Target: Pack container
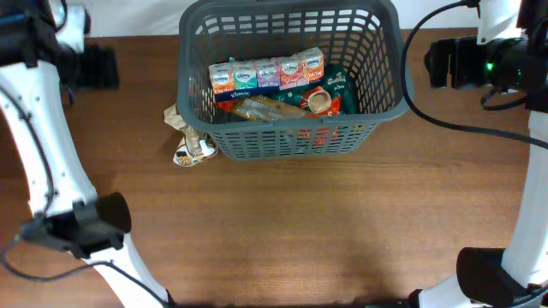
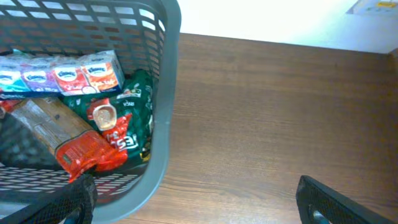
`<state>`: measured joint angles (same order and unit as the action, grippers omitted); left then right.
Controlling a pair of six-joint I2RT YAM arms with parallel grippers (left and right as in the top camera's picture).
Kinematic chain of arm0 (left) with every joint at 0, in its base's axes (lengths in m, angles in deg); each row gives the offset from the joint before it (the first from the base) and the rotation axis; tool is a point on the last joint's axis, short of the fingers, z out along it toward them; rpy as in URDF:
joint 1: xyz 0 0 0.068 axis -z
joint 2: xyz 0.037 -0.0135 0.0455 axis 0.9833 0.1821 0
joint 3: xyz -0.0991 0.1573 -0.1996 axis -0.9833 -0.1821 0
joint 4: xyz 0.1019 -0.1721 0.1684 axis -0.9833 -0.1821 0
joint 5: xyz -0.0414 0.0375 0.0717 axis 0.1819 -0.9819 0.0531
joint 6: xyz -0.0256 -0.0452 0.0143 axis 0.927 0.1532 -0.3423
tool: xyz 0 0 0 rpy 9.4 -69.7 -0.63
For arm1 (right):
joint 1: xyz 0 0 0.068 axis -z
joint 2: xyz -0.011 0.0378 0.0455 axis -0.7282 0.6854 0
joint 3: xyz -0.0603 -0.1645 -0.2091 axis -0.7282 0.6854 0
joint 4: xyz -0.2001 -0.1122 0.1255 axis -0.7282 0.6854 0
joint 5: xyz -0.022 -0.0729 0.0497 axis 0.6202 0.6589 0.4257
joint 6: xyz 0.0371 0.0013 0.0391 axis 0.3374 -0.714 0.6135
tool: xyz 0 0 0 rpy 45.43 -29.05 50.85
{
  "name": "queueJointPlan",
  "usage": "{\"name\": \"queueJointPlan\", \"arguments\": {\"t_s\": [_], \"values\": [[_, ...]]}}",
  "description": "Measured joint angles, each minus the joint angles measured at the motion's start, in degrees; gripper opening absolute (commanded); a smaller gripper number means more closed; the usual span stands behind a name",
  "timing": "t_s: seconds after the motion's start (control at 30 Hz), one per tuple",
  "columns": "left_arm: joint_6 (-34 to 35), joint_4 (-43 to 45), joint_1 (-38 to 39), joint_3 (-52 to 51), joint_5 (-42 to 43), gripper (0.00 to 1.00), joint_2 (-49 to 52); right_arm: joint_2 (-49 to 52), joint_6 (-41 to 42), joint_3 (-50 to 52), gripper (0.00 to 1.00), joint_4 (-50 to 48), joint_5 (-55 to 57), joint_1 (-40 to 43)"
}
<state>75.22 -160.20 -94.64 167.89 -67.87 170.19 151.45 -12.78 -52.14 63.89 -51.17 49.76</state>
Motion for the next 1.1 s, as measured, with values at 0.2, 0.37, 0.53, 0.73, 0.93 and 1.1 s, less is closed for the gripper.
{"name": "queueJointPlan", "arguments": {"t_s": [0.2,0.37,0.53,0.73,0.93,1.1], "values": [[0.44,-0.85,-4.63,-8.94,-2.6,0.85,-2.1,0.0,0.02,0.0,0.99,-1.53,-0.33,0.0],[1.11,-1.25,-7.34,-26.29,-4.35,0.84,-13.22,0.0,-0.02,0.0,0.99,-4.11,-0.35,0.0],[1.92,-0.2,-8.9,-48.59,-5.4,0.84,-30.29,0.33,-0.02,0.0,0.99,-7.8,0.07,0.0],[2.14,7.45,-9.22,-68.15,-8.26,0.86,-54.93,3.76,-0.04,0.0,0.99,-8.22,1.01,0.0],[2.08,19.02,-9.33,-84.94,-17.9,0.86,-79.12,7.65,-0.02,0.22,0.99,-8.02,1.31,0.02],[1.4,27.67,-9.33,-98.62,-22.08,0.86,-86.77,7.58,-0.02,0.26,0.99,-7.93,1.42,0.04]]}}
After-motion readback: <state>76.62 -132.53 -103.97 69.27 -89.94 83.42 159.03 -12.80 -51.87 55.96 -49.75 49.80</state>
